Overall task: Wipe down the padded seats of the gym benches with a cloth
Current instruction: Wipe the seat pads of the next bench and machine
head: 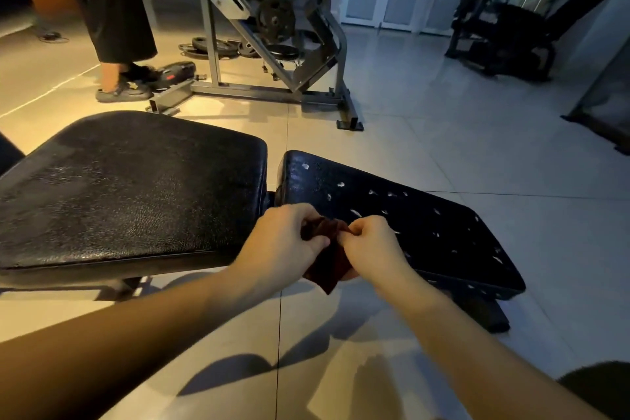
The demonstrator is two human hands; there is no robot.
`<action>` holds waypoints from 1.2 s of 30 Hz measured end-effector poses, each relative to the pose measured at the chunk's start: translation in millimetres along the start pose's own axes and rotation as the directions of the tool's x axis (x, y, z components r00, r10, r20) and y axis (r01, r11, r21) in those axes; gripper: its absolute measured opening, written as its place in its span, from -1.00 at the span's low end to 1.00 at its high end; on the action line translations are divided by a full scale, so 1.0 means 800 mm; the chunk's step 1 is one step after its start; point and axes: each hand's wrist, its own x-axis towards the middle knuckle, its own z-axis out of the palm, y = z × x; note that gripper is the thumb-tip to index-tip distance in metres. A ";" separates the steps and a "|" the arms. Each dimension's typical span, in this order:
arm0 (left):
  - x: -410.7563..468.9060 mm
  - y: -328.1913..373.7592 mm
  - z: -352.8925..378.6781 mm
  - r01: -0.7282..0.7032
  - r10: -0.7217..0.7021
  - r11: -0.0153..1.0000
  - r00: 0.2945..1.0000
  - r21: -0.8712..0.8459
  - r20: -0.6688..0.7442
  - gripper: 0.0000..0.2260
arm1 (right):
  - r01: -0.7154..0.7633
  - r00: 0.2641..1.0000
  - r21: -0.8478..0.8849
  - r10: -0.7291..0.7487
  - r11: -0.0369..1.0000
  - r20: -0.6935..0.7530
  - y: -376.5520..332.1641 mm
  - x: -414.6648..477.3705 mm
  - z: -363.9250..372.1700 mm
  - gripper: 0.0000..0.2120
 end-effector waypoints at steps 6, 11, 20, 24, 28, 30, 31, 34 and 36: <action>-0.020 0.007 0.024 -0.211 0.207 0.975 0.976 0.067 0.068 -0.76 | -0.313 0.950 0.680 0.219 0.663 0.224 0.018 0.001 -0.016 -0.75; -0.017 0.003 0.015 -0.197 0.192 0.977 0.979 0.085 0.062 -0.84 | -0.218 0.976 0.628 0.164 0.747 0.145 0.034 0.008 -0.020 -0.82; 0.013 -0.013 -0.005 0.402 -0.281 0.858 0.889 -0.320 0.363 -0.80 | -0.128 0.986 0.647 0.166 0.752 0.002 -0.001 0.017 -0.003 -0.88; -0.001 -0.026 0.007 0.494 -0.412 0.813 0.862 -0.308 0.297 -0.79 | -0.272 0.949 0.727 0.302 0.631 0.093 0.001 0.006 0.033 -0.87; -0.013 -0.047 0.008 0.462 -0.395 0.876 0.852 -0.140 0.343 -0.85 | -0.286 0.928 0.697 0.372 0.658 0.029 0.011 0.009 0.067 -0.94; -0.010 -0.054 -0.003 0.280 -0.292 0.956 0.891 0.084 0.347 -0.87 | -0.263 0.907 0.740 0.420 0.620 -0.030 0.017 0.011 0.084 -0.92; -0.007 -0.055 -0.010 0.180 -0.237 0.965 0.912 0.192 0.336 -0.86 | -0.242 0.886 0.777 0.459 0.581 -0.067 0.020 0.010 0.093 -0.91; 0.004 -0.058 -0.024 -0.070 -0.058 0.917 0.951 0.393 0.305 -0.85 | -0.228 0.781 0.870 0.616 0.436 -0.104 0.045 0.002 0.120 -0.92; 0.014 -0.062 -0.026 -0.211 0.078 0.846 0.957 0.489 0.278 -0.87 | -0.260 0.704 0.919 0.709 0.297 -0.030 0.068 -0.004 0.131 -0.86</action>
